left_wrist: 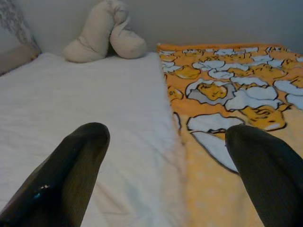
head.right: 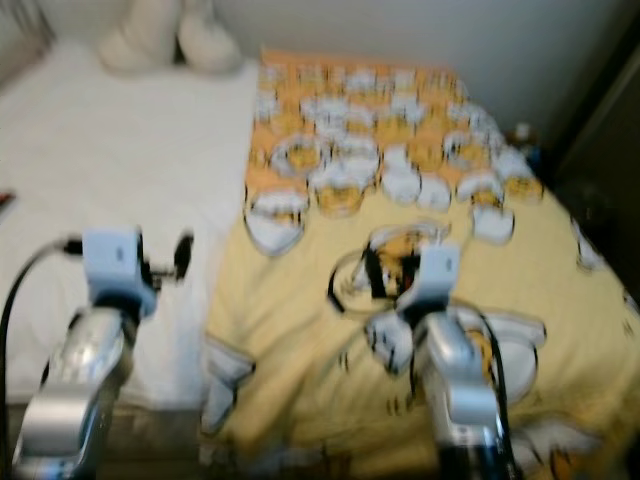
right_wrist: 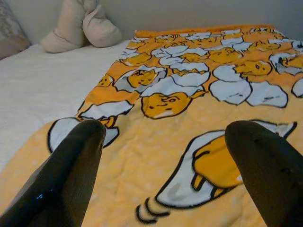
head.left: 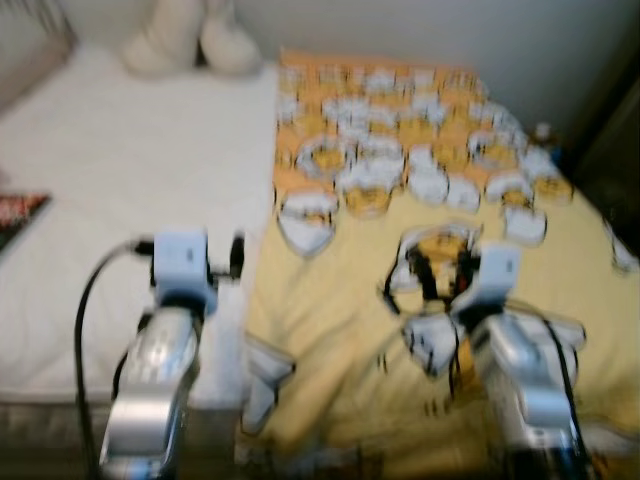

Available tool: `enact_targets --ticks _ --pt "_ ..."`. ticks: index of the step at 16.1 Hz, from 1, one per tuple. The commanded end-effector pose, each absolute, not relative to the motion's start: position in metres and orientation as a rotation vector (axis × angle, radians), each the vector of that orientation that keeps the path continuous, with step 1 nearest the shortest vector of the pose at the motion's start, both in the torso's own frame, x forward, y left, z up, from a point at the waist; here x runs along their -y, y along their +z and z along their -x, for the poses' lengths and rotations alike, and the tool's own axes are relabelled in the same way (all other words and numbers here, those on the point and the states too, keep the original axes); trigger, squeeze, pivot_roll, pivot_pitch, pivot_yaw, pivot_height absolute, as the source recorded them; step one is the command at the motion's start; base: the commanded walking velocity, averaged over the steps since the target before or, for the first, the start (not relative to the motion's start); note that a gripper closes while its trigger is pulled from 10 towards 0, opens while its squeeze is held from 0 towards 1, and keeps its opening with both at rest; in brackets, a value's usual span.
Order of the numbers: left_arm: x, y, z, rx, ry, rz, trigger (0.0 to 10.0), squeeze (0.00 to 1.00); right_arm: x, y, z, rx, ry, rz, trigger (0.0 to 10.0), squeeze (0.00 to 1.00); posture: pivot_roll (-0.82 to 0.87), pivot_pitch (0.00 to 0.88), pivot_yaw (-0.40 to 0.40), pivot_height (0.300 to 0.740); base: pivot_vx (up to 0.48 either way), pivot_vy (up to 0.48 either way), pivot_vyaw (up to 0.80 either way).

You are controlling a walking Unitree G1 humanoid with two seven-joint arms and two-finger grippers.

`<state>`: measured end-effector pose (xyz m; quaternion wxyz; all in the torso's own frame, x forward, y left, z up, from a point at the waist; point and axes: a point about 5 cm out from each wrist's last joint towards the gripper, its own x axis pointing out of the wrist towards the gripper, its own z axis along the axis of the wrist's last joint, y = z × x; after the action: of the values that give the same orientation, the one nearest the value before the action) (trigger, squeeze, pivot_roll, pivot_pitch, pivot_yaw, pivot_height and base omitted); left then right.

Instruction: Clean up the room

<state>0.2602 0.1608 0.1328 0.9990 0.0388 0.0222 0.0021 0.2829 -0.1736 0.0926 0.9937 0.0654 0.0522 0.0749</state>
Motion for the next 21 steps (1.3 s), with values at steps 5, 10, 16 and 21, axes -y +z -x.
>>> enact_targets --ticks 5,10,16,21 --pt "-0.153 0.132 -0.264 -0.052 -0.036 -0.086 10.0 0.0 0.169 0.096 -0.29 -0.077 0.16 -0.112 10.0 0.0 0.04 0.0 -0.034 0.74 0.48 0.0 0.0" --pt "-0.157 0.13 -0.265 -0.069 0.015 -0.101 10.0 0.0 0.157 0.09 -0.294 -0.111 0.2 -0.117 10.0 0.0 0.04 0.0 -0.01 0.74 0.058 0.0 0.0" --pt "-0.164 0.128 -0.253 -0.12 0.003 -0.142 10.0 0.0 0.144 0.09 -0.333 -0.121 0.186 -0.077 10.0 0.0 0.1 0.0 0.03 0.74 0.0 0.0 0.0" --pt "-0.174 0.132 -0.236 -0.121 0.005 -0.154 10.0 0.0 0.144 0.09 -0.338 -0.087 0.135 -0.084 10.0 0.0 0.15 0.0 0.014 0.74 0.0 0.0 0.0"
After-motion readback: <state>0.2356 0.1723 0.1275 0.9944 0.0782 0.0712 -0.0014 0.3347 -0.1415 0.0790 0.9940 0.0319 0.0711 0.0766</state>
